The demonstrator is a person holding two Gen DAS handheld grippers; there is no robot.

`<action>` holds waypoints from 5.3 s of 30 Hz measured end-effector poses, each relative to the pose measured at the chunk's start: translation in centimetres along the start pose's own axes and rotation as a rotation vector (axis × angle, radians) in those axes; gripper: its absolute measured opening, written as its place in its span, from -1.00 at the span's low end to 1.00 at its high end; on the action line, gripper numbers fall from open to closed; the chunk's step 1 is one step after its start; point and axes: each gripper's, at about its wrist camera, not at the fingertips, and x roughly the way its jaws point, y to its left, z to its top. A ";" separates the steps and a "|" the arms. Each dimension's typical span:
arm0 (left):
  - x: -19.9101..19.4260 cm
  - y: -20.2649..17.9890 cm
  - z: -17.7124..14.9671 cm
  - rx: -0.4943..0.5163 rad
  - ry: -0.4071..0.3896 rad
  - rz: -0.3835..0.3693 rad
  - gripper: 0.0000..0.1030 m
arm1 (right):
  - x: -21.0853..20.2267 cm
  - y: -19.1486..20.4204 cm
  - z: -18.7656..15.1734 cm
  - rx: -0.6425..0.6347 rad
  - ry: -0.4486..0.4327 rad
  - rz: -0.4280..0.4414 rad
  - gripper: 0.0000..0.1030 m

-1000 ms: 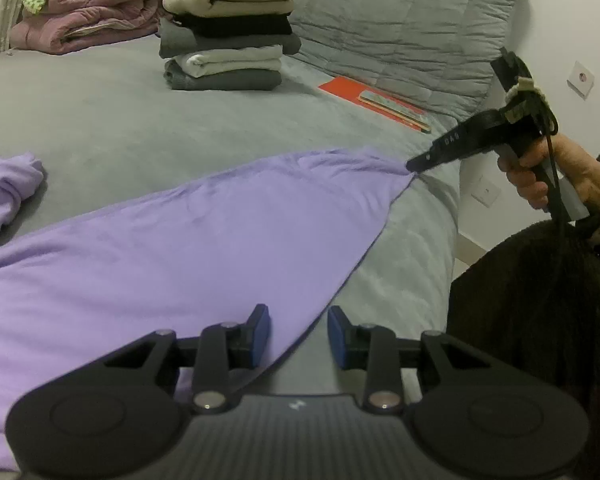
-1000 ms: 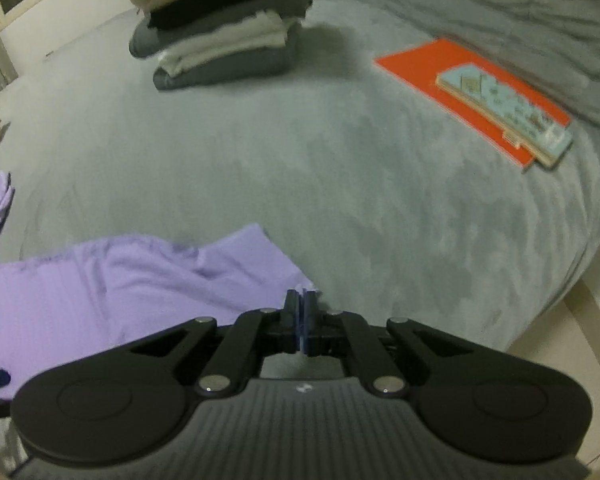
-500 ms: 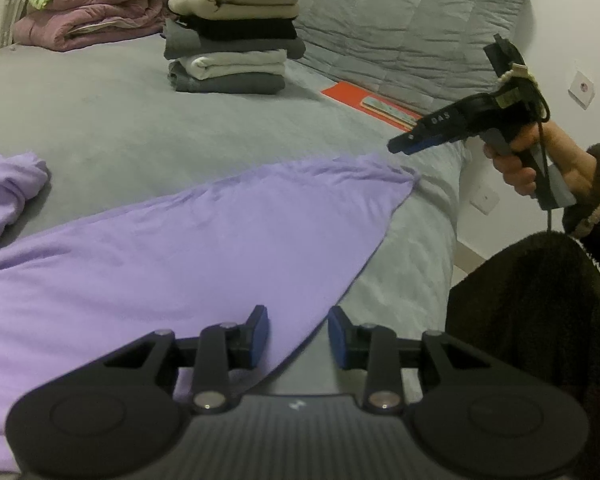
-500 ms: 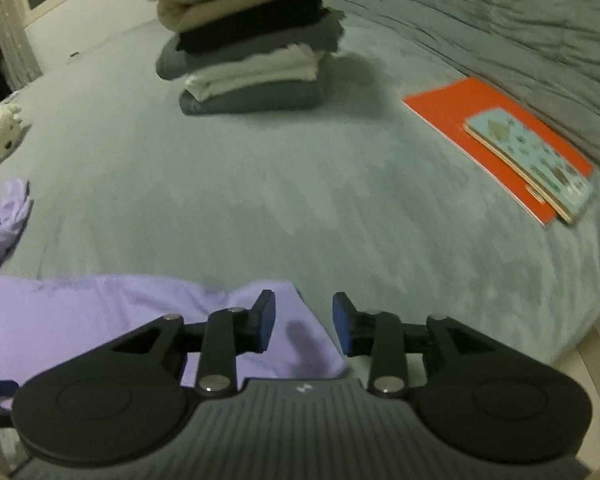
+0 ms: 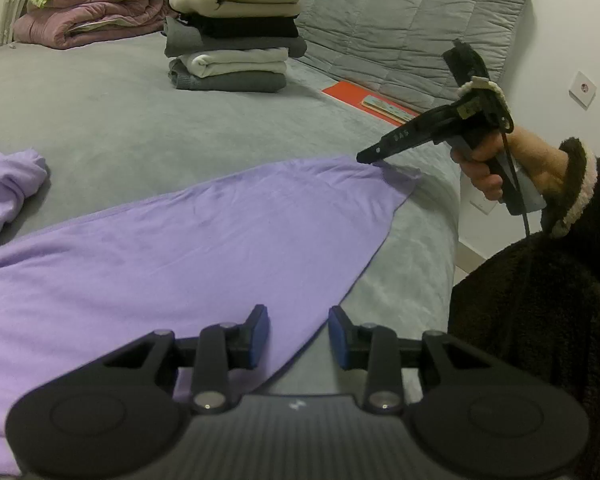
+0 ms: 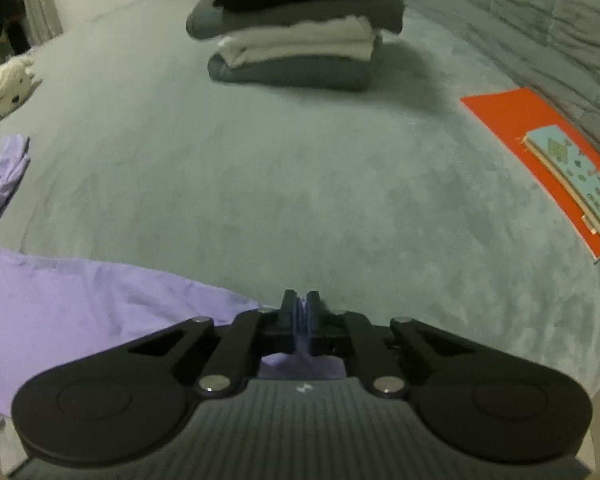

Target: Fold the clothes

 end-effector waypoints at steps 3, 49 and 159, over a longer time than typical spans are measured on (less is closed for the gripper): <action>0.1 0.0 -0.1 0.002 0.001 -0.001 -0.34 | -0.7 -0.2 -0.2 0.003 -0.083 -0.044 -0.93; -18.0 8.0 -10.9 -0.502 -0.175 0.566 -0.29 | -4.8 22.0 -3.4 -0.476 -0.111 0.524 -0.42; -18.5 26.3 -5.2 -0.762 -0.312 0.963 -0.40 | 11.5 34.1 15.2 -0.492 -0.033 0.521 -0.26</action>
